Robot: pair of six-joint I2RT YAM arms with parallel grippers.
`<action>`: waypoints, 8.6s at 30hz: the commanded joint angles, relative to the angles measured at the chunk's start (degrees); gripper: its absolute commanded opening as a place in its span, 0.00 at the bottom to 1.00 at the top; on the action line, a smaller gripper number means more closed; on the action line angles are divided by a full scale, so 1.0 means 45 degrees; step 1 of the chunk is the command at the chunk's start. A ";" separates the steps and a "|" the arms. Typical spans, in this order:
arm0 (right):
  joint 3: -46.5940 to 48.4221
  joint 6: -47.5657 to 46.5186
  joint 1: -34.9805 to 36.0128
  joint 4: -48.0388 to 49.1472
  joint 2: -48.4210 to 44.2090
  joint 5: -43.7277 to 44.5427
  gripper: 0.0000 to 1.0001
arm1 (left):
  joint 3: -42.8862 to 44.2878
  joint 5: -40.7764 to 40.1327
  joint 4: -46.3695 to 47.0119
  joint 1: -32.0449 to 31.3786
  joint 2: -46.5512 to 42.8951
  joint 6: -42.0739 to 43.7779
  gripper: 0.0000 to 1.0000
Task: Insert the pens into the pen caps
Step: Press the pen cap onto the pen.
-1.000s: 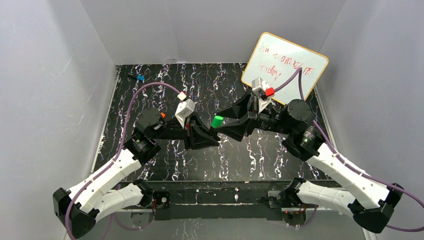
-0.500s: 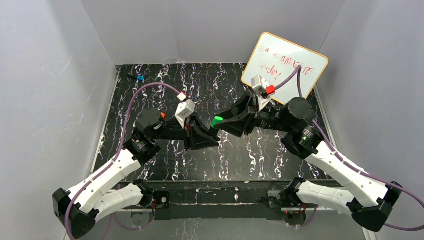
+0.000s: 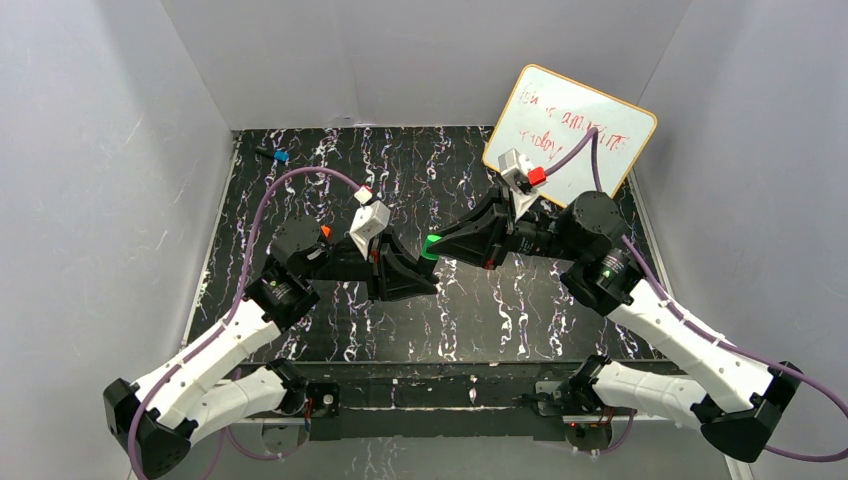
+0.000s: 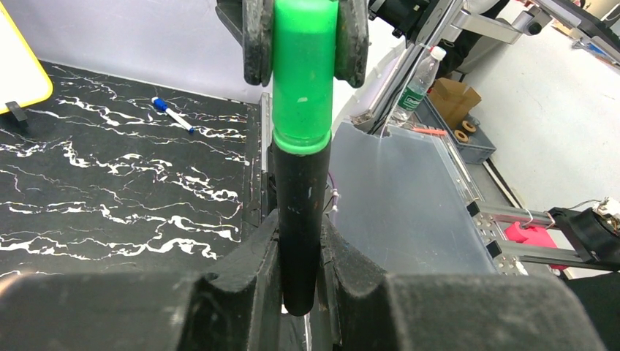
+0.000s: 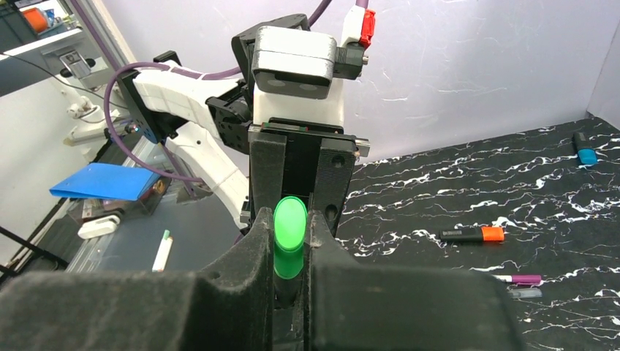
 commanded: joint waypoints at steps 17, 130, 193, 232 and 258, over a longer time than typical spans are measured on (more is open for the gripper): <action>-0.0033 0.0578 -0.0106 0.0473 0.0365 -0.0962 0.01 | 0.1512 -0.1065 -0.0681 0.0092 0.0019 0.0994 0.00; -0.3085 -0.3125 0.3255 -0.5134 0.1382 -0.0437 0.01 | 0.5606 0.1685 0.1066 0.2634 0.2324 -0.1329 0.00; 0.0465 -0.3920 0.3552 -0.8008 0.2400 0.1007 0.49 | 0.0810 -0.0528 -0.0208 0.2634 -0.0636 0.0345 0.00; -0.1609 -1.2111 0.3518 0.0158 -0.1469 1.0065 0.73 | -0.0288 0.1882 -0.4586 0.2634 -0.0069 0.1806 0.00; 0.4827 -0.5251 0.3531 -0.3042 0.5050 1.1537 0.71 | -0.1888 -0.4738 -0.4435 0.2499 -0.2823 0.4249 0.00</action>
